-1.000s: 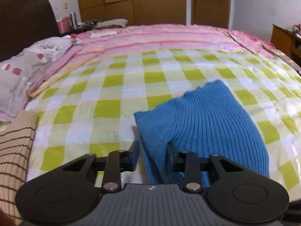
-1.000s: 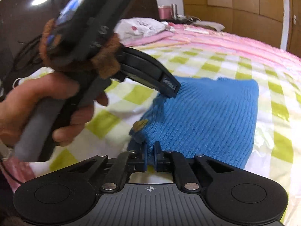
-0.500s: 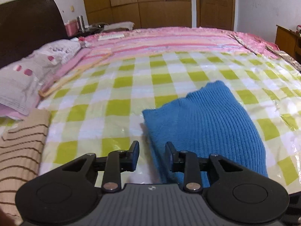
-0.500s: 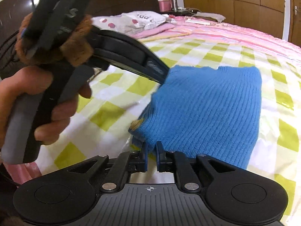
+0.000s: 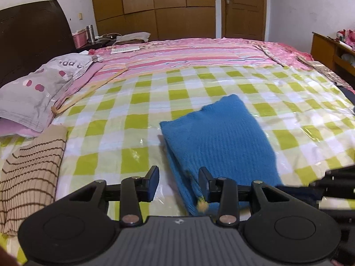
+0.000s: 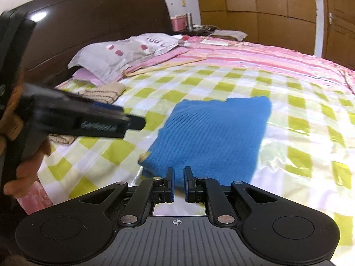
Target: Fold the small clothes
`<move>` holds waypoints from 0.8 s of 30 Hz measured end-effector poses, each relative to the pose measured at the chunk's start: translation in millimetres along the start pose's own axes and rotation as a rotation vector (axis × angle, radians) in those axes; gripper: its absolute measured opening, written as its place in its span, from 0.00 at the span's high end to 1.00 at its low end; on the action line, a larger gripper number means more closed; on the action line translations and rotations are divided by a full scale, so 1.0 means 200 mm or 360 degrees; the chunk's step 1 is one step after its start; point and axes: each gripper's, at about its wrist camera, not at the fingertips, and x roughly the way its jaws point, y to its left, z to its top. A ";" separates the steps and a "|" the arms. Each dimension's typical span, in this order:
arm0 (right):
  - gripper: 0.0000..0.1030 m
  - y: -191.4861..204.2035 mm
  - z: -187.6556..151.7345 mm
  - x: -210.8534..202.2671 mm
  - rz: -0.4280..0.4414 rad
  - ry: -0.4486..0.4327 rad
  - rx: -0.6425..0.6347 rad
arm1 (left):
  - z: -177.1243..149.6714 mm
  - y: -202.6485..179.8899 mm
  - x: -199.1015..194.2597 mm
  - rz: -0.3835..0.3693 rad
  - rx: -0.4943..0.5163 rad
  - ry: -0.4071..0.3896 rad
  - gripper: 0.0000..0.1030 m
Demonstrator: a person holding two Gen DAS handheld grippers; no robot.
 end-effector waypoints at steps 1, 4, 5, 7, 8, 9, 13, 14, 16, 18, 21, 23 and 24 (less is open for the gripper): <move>0.89 -0.01 0.01 -0.02 -0.0008 -0.0006 0.0008 | 0.00 -0.01 -0.02 -0.0008 0.0007 0.0002 0.57; 0.89 -0.02 0.02 -0.06 -0.0036 -0.0026 0.0025 | -0.01 -0.03 -0.06 -0.0038 0.0004 0.0000 0.56; 0.89 -0.03 0.02 -0.07 -0.0044 -0.0034 0.0027 | -0.02 -0.04 -0.07 -0.0045 -0.0009 0.0003 0.54; 0.89 -0.04 0.01 -0.09 -0.0061 -0.0042 0.0036 | -0.05 -0.05 -0.08 -0.0050 -0.0033 0.0018 0.52; 0.89 -0.04 0.00 -0.09 -0.0069 -0.0042 0.0040 | -0.07 -0.06 -0.08 -0.0047 -0.0036 0.0025 0.52; 0.89 -0.05 -0.01 -0.09 -0.0078 -0.0037 0.0050 | -0.10 -0.08 -0.07 -0.0034 -0.0035 0.0036 0.52; 0.89 -0.09 -0.08 -0.09 -0.0093 0.0002 0.0120 | -0.20 -0.13 0.01 -0.0001 -0.0033 0.0134 0.52; 0.89 -0.10 -0.10 -0.08 -0.0095 0.0018 0.0138 | -0.22 -0.15 0.02 0.0008 -0.0026 0.0150 0.52; 0.89 -0.11 -0.15 -0.07 -0.0100 0.0050 0.0164 | -0.27 -0.18 0.05 0.0032 0.0005 0.0175 0.52; 0.89 -0.11 -0.19 -0.05 -0.0111 0.0077 0.0191 | -0.31 -0.22 0.09 0.0053 0.0030 0.0203 0.51; 0.89 -0.13 -0.24 -0.03 -0.0123 0.0109 0.0238 | -0.36 -0.26 0.12 0.0045 0.0040 0.0246 0.50; 0.88 -0.13 -0.27 -0.03 -0.0134 0.0117 0.0259 | -0.38 -0.28 0.13 0.0044 0.0051 0.0257 0.45; 0.86 -0.13 -0.28 -0.03 -0.0143 0.0119 0.0264 | -0.39 -0.29 0.13 0.0047 0.0061 0.0257 0.44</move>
